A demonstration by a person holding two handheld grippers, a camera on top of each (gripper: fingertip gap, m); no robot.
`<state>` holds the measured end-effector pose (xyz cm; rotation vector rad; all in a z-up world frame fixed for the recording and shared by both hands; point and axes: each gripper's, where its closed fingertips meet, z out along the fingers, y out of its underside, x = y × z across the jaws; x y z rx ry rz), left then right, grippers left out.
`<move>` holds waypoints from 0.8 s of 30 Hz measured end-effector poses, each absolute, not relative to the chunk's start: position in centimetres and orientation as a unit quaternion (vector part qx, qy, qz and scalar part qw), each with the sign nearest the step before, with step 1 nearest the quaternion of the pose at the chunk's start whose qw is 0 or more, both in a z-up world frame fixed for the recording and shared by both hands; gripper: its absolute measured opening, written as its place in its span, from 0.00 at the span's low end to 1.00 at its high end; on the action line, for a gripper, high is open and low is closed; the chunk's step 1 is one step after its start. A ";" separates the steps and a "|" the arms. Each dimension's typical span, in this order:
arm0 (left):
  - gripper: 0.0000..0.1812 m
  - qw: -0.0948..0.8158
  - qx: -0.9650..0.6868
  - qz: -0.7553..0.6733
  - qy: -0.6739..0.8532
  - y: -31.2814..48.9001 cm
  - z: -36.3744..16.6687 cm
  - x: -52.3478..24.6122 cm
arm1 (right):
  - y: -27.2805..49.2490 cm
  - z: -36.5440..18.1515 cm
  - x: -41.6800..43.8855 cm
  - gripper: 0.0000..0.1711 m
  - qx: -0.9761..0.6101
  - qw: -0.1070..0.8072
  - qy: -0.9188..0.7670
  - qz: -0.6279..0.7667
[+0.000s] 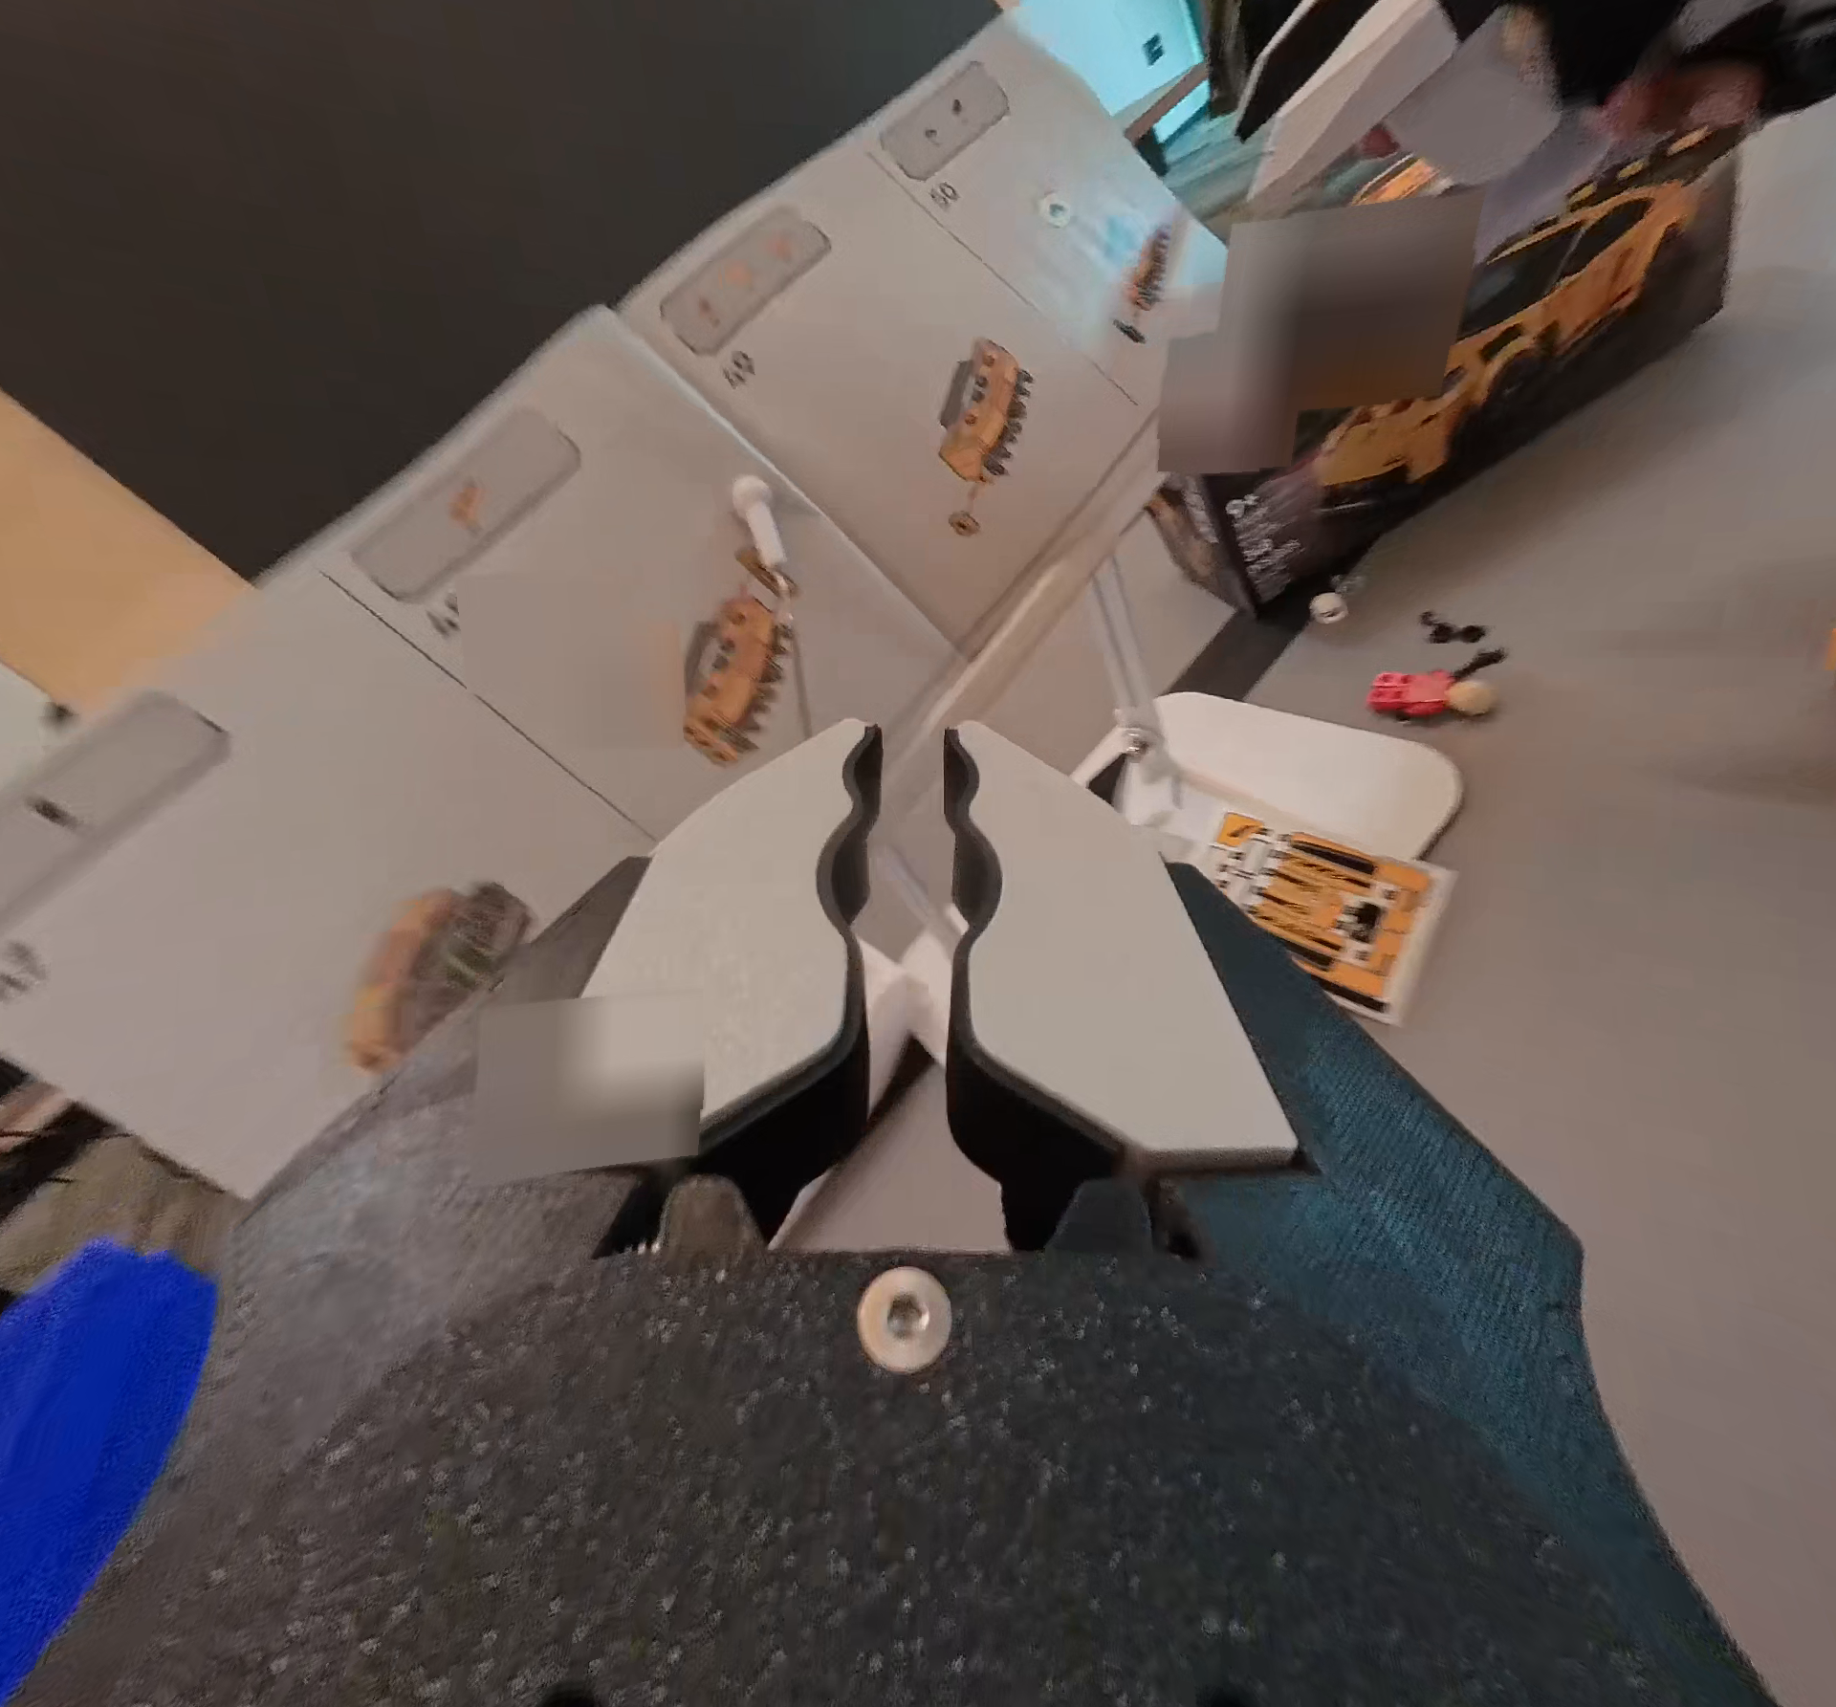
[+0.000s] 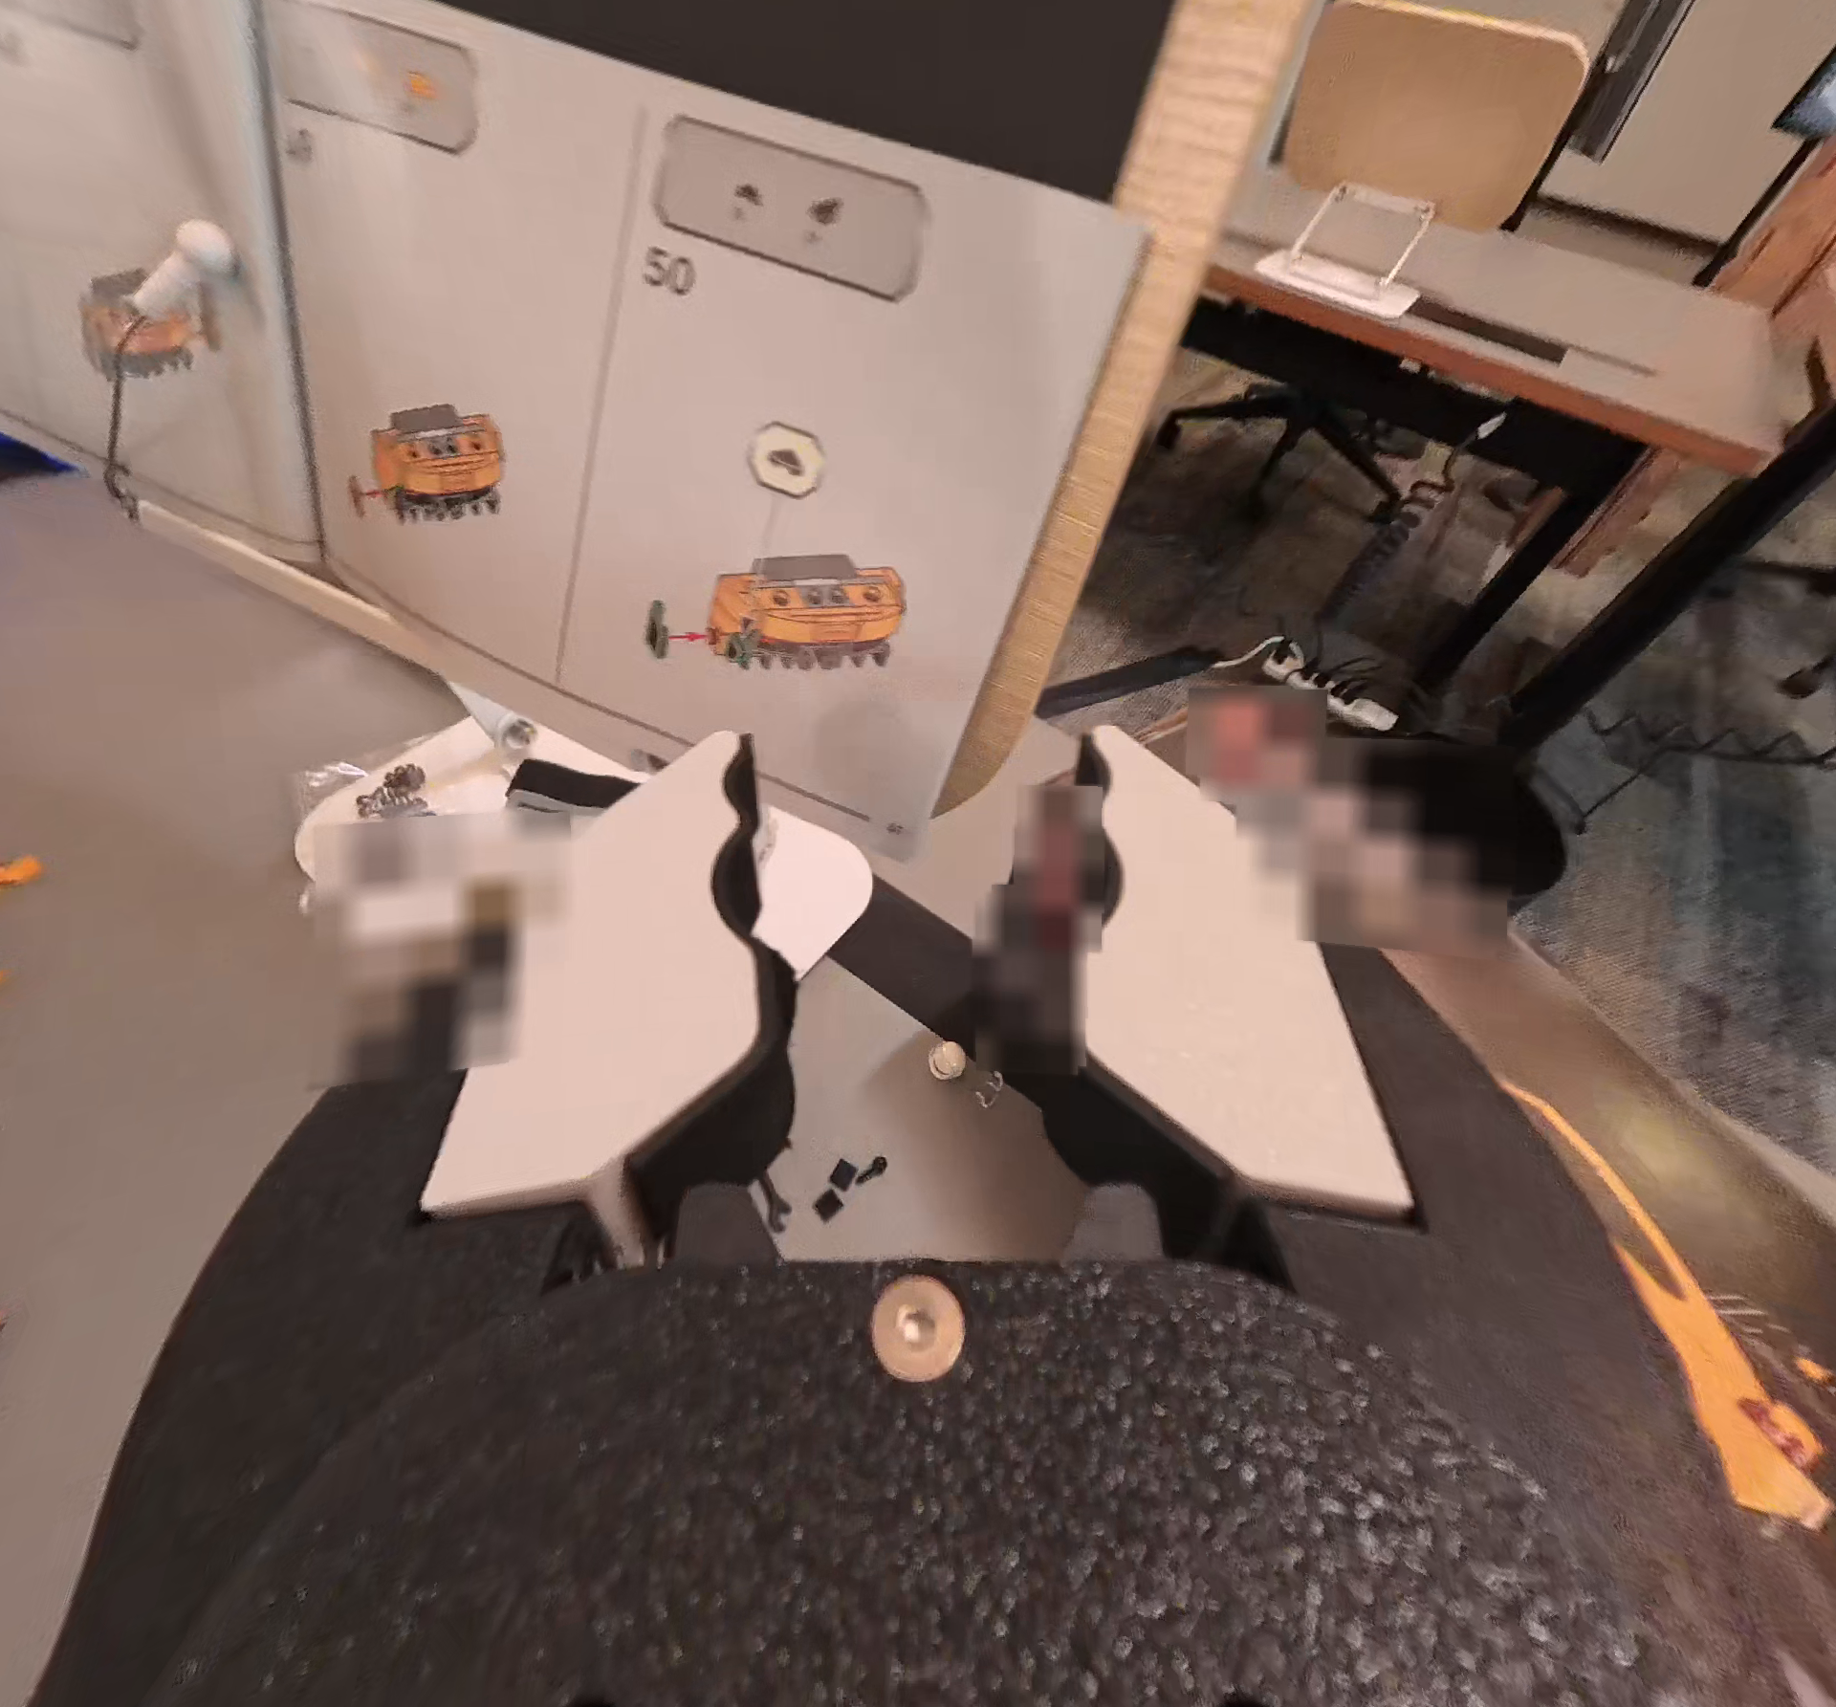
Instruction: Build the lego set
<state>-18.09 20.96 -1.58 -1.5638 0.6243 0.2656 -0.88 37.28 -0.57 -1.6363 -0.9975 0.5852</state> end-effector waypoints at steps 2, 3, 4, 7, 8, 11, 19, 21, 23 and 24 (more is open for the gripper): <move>0.06 0.652 -0.701 0.096 0.273 21.0 -3.1 -17.4 | 38.1 -1.4 -1.3 0.44 -0.701 0.518 -0.414 0.264; 0.06 0.645 -0.705 0.100 0.276 21.2 -3.9 -17.3 | 38.3 -1.8 -1.8 0.48 -0.704 0.504 -0.416 0.277; 0.06 0.638 -0.710 0.106 0.280 21.5 -4.6 -17.2 | 38.5 -2.1 -2.3 0.50 -0.707 0.494 -0.417 0.286; 0.07 0.626 -0.723 0.098 0.274 22.3 -5.9 -17.0 | 39.0 -2.1 -4.0 0.50 -0.703 0.483 -0.420 0.309; 0.07 0.626 -0.727 0.097 0.267 22.5 -6.2 -17.2 | 38.9 -2.2 -4.6 0.48 -0.702 0.474 -0.422 0.324; 0.07 0.622 -0.737 0.093 0.248 22.7 -6.7 -18.1 | 39.0 -2.2 -4.8 0.46 -0.700 0.475 -0.415 0.333; 0.06 0.645 -0.737 0.037 0.198 22.1 -6.2 -19.6 | 38.1 -2.1 -4.0 0.41 -0.706 0.502 -0.387 0.316; 0.05 0.648 -0.736 0.034 0.193 21.9 -6.0 -19.8 | 38.2 -2.1 -4.1 0.42 -0.707 0.504 -0.386 0.311; 0.05 0.652 -0.734 0.032 0.187 21.6 -5.8 -20.0 | 38.3 -2.1 -4.1 0.42 -0.707 0.504 -0.384 0.312; 0.04 0.654 -0.733 0.032 0.184 21.5 -5.7 -20.2 | 38.2 -2.1 -4.1 0.42 -0.707 0.505 -0.384 0.313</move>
